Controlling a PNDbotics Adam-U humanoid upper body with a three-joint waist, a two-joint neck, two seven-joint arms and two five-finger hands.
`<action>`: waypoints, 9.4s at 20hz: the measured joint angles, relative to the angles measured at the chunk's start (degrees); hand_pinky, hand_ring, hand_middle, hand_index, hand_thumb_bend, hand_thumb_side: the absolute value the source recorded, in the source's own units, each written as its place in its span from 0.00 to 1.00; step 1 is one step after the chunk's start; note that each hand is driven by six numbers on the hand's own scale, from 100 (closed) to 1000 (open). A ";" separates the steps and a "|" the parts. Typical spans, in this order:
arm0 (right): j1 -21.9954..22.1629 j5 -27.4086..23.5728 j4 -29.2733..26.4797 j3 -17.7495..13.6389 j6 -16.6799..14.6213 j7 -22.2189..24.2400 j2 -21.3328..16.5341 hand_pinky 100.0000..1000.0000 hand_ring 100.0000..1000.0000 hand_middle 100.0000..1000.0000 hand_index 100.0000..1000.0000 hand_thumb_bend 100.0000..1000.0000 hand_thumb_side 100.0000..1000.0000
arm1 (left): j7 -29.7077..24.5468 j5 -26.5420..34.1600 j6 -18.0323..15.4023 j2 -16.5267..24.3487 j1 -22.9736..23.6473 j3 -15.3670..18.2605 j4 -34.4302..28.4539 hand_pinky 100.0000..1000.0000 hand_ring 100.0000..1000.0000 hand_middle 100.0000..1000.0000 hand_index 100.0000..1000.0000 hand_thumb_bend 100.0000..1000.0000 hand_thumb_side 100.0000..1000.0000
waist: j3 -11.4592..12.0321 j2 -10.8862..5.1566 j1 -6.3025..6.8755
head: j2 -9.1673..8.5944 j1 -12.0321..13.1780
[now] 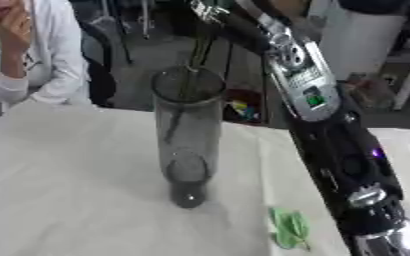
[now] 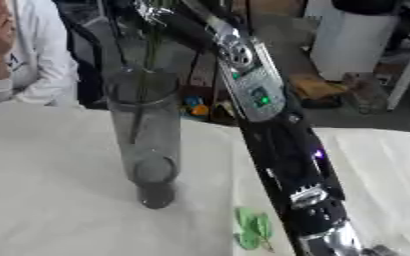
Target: Arrange flowers into the vase.
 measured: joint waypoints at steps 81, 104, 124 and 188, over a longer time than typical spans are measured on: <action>1.11 6.29 5.54 4.47 -1.95 24.71 -1.47 0.88 1.00 0.97 1.00 0.13 1.00 | -0.58 0.54 0.10 0.04 0.26 0.32 0.00 0.77 0.85 0.85 0.95 0.00 1.00 | -1.66 -2.88 -0.16 | 1.00 1.77; -0.21 7.87 9.58 5.80 -2.79 23.87 -0.97 0.94 1.00 1.00 1.00 0.30 1.00 | -0.88 0.60 0.31 0.05 0.56 0.31 0.00 0.77 0.85 0.85 0.95 0.00 1.00 | -2.16 -4.00 -0.15 | 1.04 2.06; -1.55 7.34 15.16 8.02 -6.68 19.98 -1.13 0.94 1.00 1.00 1.00 0.15 0.58 | -1.03 0.64 0.44 0.10 0.75 0.31 0.00 0.76 0.85 0.84 0.95 0.00 1.00 | -2.59 -4.95 -0.54 | 1.49 2.31; -0.88 6.37 17.95 8.47 -7.74 18.93 -5.62 0.94 1.00 1.00 1.00 0.28 0.95 | -1.39 0.63 0.79 1.01 1.50 0.31 0.00 0.76 0.85 0.83 0.95 0.00 1.00 | -4.21 -6.38 -0.30 | 1.56 3.79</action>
